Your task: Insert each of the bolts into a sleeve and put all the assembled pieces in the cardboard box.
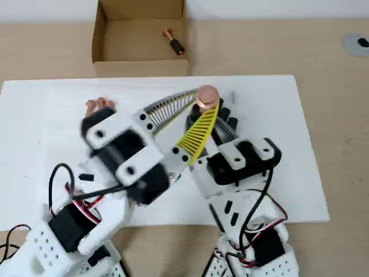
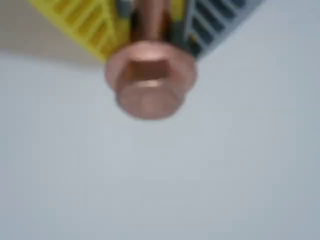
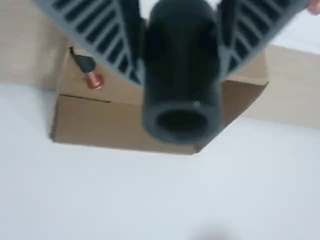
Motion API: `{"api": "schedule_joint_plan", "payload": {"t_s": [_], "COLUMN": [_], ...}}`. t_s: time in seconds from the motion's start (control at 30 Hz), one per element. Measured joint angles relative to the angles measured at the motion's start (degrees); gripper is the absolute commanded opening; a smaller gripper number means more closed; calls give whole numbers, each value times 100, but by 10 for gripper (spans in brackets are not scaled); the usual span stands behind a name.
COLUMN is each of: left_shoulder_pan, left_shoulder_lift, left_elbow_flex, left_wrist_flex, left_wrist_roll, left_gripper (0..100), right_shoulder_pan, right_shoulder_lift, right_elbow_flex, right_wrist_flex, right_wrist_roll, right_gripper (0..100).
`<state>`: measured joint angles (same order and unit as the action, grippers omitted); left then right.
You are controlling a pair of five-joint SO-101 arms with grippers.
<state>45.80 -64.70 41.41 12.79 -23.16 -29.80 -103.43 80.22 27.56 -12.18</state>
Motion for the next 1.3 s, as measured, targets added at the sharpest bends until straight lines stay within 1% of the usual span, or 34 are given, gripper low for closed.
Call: {"api": "schedule_joint_plan", "payload": {"t_s": [0.07, 0.17, 0.53, 0.6, 0.77, 0.9, 0.97, 1.13, 1.3], "left_shoulder_pan": [0, 0, 0, 0, 0, 0, -9, -334, -413], "left_shoulder_lift": [-9, 9, 0, 0, 9, 0, 0, 0, 0], "left_elbow_flex": [202, 448, 545, 545, 387, 62, 26, 18, 18], "left_wrist_flex": [-360, -651, -695, -492, 510, 976, 1081, 1116, 1116], "left_wrist_roll": [-105, -290, -589, -589, -571, -360, -316, -281, -290], "left_gripper": [6, 6, 6, 6, 6, 6, 6, 6, 7], "right_shoulder_pan": [-26, -26, -26, -26, -26, -26, -26, -26, -26], "right_shoulder_lift": [0, 0, 0, 0, 0, 0, 0, -9, -9], "right_elbow_flex": [0, 0, 0, 9, 18, 97, 105, 97, 97], "right_wrist_flex": [0, 0, 0, 0, 0, 0, 0, 0, 0], "right_wrist_roll": [0, 0, 0, 0, 9, 9, 9, 9, 9], "right_gripper": [10, 10, 10, 10, 10, 10, 10, 10, 10]}}
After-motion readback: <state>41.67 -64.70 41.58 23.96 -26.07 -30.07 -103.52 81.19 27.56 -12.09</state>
